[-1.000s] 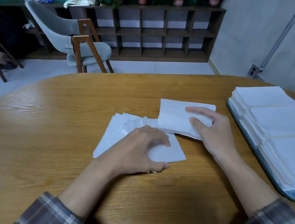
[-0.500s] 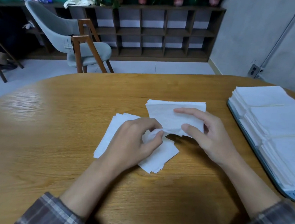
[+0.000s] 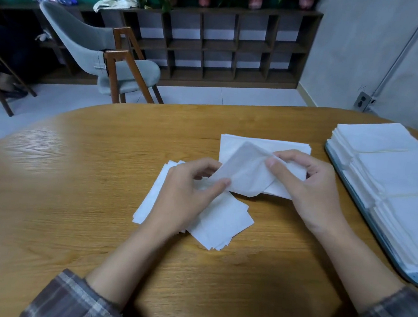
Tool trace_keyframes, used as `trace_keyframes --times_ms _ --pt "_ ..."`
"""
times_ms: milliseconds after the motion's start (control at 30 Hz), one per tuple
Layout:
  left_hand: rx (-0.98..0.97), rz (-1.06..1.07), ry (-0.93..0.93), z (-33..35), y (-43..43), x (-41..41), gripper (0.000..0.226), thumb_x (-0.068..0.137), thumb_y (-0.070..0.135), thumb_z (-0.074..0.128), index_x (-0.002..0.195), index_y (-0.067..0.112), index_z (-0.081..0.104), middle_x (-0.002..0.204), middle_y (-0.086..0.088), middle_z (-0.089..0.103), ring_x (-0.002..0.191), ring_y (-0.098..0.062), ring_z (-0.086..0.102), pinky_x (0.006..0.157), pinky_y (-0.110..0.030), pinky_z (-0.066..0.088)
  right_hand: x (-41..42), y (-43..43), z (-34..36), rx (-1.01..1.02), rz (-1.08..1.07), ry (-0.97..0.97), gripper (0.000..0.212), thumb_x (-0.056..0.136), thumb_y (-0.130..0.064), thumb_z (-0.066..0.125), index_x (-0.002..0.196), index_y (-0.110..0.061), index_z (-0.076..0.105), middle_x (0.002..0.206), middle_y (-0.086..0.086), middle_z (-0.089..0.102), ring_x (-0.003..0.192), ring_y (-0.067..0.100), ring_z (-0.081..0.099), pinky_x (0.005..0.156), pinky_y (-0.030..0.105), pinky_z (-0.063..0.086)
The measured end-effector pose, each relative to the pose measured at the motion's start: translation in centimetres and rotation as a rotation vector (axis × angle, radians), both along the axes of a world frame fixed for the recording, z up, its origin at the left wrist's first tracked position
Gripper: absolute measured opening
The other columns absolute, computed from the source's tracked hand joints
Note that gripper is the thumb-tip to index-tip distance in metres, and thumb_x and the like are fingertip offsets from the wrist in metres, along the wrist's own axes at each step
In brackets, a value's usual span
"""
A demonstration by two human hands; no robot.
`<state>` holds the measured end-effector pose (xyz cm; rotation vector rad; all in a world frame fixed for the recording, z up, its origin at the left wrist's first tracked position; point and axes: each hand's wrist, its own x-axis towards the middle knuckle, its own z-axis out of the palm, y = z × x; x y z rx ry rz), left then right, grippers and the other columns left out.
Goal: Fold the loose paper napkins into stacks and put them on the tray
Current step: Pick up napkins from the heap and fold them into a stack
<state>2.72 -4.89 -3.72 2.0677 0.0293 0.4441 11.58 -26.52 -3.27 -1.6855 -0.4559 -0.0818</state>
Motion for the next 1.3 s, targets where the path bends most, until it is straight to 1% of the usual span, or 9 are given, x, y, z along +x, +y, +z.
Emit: trace_keyframes --times_ms 133,200,433,633,833,967,1067,1200,1300 --pt "-0.361 0.043 -0.062 1.5 0.5 -0.2 0.01 0.094 0.015 0.079 0.104 0.014 0.078 0.099 0.002 0.08 0.087 -0.012 0.076 0.076 -0.023 0.057 0.3 0.0 0.1 0.138 0.081 0.134 0.016 0.091 -0.031 0.082 0.099 -0.017 0.082 0.11 0.002 0.08 0.11 0.026 0.073 0.103 0.042 0.051" --pt "-0.438 0.045 -0.058 1.9 0.7 -0.3 0.014 0.091 0.014 0.081 0.105 0.013 0.078 0.095 -0.002 0.08 0.082 -0.013 0.075 0.071 -0.025 0.058 0.3 0.1 0.2 0.211 0.185 0.252 0.022 0.086 -0.029 0.082 0.104 -0.015 0.081 0.113 0.009 0.079 0.106 0.028 0.074 0.099 0.044 0.054" --pt "-0.285 0.003 0.006 1.6 0.9 -0.3 0.022 0.083 0.016 0.089 0.102 0.021 0.08 0.093 0.0 0.08 0.087 -0.021 0.074 0.071 -0.035 0.057 -0.6 0.7 0.4 0.152 0.4 0.356 0.046 0.087 -0.015 0.081 0.131 -0.018 0.068 0.114 0.005 0.076 0.102 0.02 0.072 0.082 0.026 0.059" --pt "-0.266 -0.013 0.03 1.3 0.7 -0.2 0.022 0.085 0.015 0.088 0.103 0.021 0.079 0.087 -0.006 0.079 0.085 -0.026 0.076 0.071 -0.04 0.059 -1.0 1.0 0.1 0.112 0.414 0.319 0.058 0.086 -0.019 0.078 0.139 -0.036 0.06 0.124 0.011 0.073 0.115 0.028 0.071 0.094 0.04 0.059" --pt "-0.217 0.052 0.024 1.0 0.7 -0.1 0.019 0.086 0.021 0.087 0.102 0.027 0.079 0.082 -0.001 0.077 0.075 -0.012 0.071 0.065 -0.026 0.051 -1.1 1.0 0.4 0.053 0.397 0.25 0.058 0.096 -0.012 0.072 0.142 -0.044 0.054 0.119 0.009 0.074 0.113 0.027 0.072 0.093 0.044 0.061" --pt "-0.073 0.15 -0.027 0.6 0.4 0.1 0.023 0.09 0.032 0.083 0.111 0.037 0.075 0.11 0.017 0.073 0.104 0.0 0.067 0.083 -0.024 0.05 -1.1 1.0 0.5 0.112 0.387 0.225 0.064 0.095 -0.006 0.072 0.144 -0.043 0.053 0.111 0.007 0.074 0.103 0.026 0.073 0.088 0.045 0.062" --pt "-0.271 0.05 0.088 1.6 0.4 -0.3 0.033 0.093 0.039 0.076 0.125 0.037 0.069 0.116 0.01 0.072 0.107 -0.002 0.068 0.087 -0.023 0.053 -0.9 0.7 0.8 0.256 0.413 0.287 0.068 0.092 0.0 0.068 0.145 -0.04 0.049 0.101 0.008 0.071 0.093 0.023 0.071 0.075 0.035 0.062" --pt "-0.411 -0.006 0.102 2.3 0.0 -0.7 0.034 0.096 0.015 0.075 0.128 0.022 0.065 0.103 0.002 0.081 0.088 -0.019 0.079 0.067 -0.031 0.063 -0.5 0.6 0.6 0.207 0.397 0.259 0.055 0.093 -0.006 0.071 0.137 -0.036 0.057 0.107 0.006 0.072 0.098 0.022 0.07 0.083 0.036 0.06" --pt "-0.361 0.046 0.055 1.7 -0.1 -0.5 0.037 0.096 0.012 0.076 0.128 0.025 0.064 0.099 0.003 0.08 0.083 -0.021 0.079 0.068 -0.04 0.063 -0.5 0.5 0.4 0.048 0.382 0.164 0.032 0.092 -0.012 0.074 0.122 -0.025 0.075 0.12 -0.009 0.075 0.115 0.012 0.068 0.095 0.028 0.053"
